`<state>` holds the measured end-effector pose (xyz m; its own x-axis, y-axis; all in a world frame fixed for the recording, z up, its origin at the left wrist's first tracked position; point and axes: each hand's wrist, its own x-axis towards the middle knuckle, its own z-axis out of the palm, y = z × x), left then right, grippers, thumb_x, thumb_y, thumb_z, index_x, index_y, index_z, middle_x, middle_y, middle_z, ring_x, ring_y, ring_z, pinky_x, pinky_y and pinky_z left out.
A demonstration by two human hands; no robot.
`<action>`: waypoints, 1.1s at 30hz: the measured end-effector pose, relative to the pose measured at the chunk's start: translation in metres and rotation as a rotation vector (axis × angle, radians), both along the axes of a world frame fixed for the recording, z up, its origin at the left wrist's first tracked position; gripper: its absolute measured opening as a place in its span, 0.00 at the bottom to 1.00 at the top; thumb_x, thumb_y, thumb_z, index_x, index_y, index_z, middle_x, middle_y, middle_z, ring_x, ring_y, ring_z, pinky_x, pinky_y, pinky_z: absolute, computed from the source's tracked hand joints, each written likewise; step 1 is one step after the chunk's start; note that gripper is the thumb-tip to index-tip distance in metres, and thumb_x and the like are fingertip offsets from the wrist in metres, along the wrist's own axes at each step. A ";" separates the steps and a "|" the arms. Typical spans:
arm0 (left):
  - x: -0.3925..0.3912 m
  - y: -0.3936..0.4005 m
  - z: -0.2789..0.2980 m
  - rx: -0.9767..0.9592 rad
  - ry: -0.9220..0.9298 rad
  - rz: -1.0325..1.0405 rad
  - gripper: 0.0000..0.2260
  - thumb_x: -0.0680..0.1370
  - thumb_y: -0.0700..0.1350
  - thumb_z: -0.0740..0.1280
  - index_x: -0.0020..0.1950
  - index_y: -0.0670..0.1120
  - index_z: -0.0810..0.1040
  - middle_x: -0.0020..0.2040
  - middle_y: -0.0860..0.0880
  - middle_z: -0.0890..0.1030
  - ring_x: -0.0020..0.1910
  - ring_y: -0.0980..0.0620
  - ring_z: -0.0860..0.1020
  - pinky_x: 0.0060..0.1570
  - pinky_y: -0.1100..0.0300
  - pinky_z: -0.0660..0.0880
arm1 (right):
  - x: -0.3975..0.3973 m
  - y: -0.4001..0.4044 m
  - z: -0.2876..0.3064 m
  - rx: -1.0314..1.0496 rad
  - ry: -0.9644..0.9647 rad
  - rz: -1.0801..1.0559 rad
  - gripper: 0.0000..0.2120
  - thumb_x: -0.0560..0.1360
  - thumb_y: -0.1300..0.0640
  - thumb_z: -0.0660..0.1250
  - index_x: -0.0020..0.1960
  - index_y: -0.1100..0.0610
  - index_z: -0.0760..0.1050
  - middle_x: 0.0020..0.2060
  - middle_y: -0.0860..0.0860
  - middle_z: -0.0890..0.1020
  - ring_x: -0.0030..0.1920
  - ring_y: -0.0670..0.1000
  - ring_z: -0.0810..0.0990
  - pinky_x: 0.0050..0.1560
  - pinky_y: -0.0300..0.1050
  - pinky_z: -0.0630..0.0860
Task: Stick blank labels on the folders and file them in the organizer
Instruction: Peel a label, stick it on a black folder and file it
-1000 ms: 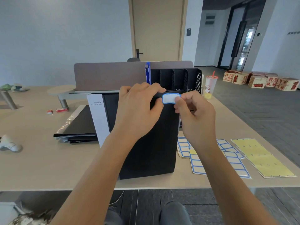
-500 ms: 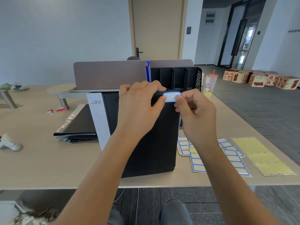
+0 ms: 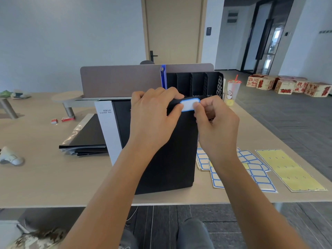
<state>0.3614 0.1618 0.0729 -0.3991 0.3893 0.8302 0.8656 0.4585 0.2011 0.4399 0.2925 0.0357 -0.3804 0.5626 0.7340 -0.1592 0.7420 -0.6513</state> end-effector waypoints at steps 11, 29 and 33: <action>-0.001 0.001 -0.001 0.000 -0.003 0.010 0.07 0.79 0.52 0.68 0.56 0.56 0.80 0.47 0.56 0.83 0.46 0.53 0.78 0.56 0.52 0.65 | 0.002 -0.002 0.001 0.027 -0.043 -0.080 0.09 0.84 0.48 0.66 0.49 0.51 0.79 0.37 0.44 0.82 0.39 0.48 0.81 0.42 0.55 0.79; 0.000 0.001 0.000 -0.001 -0.013 0.028 0.07 0.79 0.52 0.68 0.56 0.57 0.80 0.46 0.57 0.83 0.45 0.54 0.77 0.55 0.54 0.64 | 0.001 -0.007 0.000 -0.005 -0.033 -0.109 0.08 0.84 0.49 0.67 0.48 0.50 0.79 0.38 0.44 0.83 0.39 0.47 0.82 0.43 0.55 0.80; 0.001 0.001 0.000 0.005 -0.015 0.028 0.07 0.79 0.52 0.68 0.56 0.56 0.81 0.46 0.57 0.83 0.45 0.54 0.77 0.56 0.53 0.64 | 0.001 -0.009 0.001 -0.004 -0.043 -0.134 0.08 0.84 0.48 0.67 0.49 0.49 0.79 0.38 0.44 0.83 0.39 0.46 0.81 0.42 0.53 0.79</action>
<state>0.3619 0.1632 0.0726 -0.4224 0.3738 0.8257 0.8492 0.4816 0.2164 0.4405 0.2833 0.0364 -0.3329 0.6134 0.7162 -0.0311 0.7520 -0.6585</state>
